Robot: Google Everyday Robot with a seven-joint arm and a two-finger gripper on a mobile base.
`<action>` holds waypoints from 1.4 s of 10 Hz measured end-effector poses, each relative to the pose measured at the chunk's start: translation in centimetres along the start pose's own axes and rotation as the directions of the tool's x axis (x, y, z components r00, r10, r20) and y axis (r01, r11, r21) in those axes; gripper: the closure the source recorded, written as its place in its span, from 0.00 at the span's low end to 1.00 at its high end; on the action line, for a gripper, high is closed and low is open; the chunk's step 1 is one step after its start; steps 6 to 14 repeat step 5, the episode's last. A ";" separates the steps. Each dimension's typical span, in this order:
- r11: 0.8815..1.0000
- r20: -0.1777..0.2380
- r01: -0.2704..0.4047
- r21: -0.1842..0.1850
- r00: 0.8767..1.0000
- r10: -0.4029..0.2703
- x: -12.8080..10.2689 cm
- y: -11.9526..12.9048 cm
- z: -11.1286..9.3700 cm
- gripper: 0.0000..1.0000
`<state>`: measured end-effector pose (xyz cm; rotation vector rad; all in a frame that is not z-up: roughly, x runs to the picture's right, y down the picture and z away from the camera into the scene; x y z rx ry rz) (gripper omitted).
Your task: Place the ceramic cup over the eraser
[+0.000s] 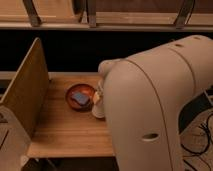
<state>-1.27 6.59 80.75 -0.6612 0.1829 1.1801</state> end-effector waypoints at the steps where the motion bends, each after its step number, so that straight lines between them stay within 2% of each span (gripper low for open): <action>1: 1.000 0.000 0.000 0.000 1.000 0.000 0.0 0.0 0.0 0.21; 14: 1.000 0.000 0.000 0.000 1.000 0.000 0.0 0.0 0.0 0.20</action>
